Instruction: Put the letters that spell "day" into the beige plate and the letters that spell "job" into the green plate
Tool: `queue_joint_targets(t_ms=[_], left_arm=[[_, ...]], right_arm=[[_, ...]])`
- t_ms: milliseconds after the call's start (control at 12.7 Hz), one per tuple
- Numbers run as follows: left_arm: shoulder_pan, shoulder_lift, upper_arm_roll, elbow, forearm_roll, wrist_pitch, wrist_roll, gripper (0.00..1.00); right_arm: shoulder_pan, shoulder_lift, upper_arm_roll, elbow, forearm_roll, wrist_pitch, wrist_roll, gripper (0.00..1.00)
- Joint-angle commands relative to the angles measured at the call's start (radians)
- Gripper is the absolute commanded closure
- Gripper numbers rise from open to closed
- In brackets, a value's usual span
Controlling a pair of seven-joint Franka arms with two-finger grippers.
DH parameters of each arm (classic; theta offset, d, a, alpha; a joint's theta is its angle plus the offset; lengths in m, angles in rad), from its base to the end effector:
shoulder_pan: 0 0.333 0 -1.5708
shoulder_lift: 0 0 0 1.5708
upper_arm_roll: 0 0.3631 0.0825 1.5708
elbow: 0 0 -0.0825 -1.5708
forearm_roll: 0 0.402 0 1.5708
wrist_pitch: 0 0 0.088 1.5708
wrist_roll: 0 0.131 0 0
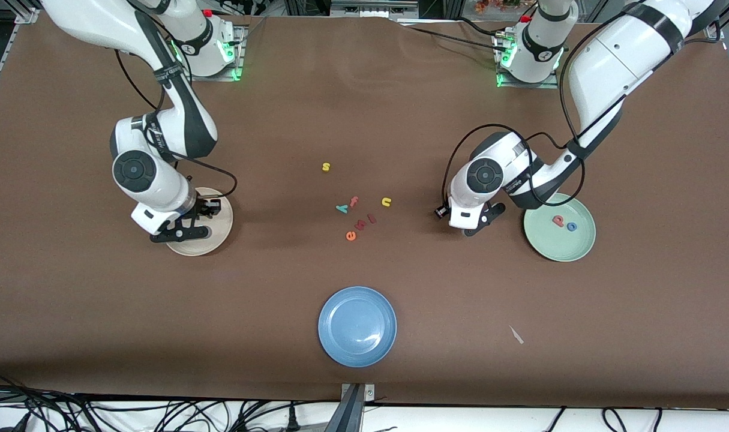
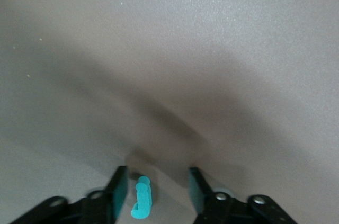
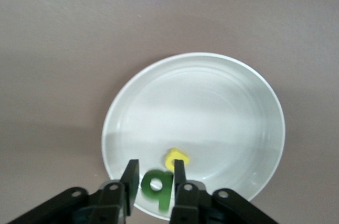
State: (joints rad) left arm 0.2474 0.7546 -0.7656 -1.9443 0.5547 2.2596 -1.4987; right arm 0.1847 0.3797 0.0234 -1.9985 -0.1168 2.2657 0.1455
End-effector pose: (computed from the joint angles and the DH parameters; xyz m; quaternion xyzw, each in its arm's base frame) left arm 0.5584 -0.2798 0.1660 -0.9397 -0.3280 0.0914 0.0328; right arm 0.6094 0.1229 0.2664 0.9952 0.0704 -0.0483 0.0475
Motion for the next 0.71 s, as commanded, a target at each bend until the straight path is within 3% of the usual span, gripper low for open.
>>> queue_joint_targets(t_ms=[0,236,394,630], left_arm=[[-0.003,-0.003,0.0,-0.013,0.014,-0.011,-0.034,0.6],[-0.008,-0.005,-0.001,-0.019,0.01,-0.015,-0.037,0.73],[-0.011,-0.003,-0.001,-0.025,0.01,-0.017,-0.037,0.73],[-0.011,-0.005,-0.001,-0.025,0.01,-0.037,-0.034,0.74]], right_arm=[[-0.002,-0.016,0.004,-0.022,0.005,0.009,-0.003,0.01],[-0.001,-0.012,0.021,-0.014,0.038,0.012,0.045,0.01],[0.01,-0.004,0.088,0.007,0.06,0.049,0.133,0.01],[0.154,0.088,0.099,0.094,0.06,0.122,0.381,0.01]])
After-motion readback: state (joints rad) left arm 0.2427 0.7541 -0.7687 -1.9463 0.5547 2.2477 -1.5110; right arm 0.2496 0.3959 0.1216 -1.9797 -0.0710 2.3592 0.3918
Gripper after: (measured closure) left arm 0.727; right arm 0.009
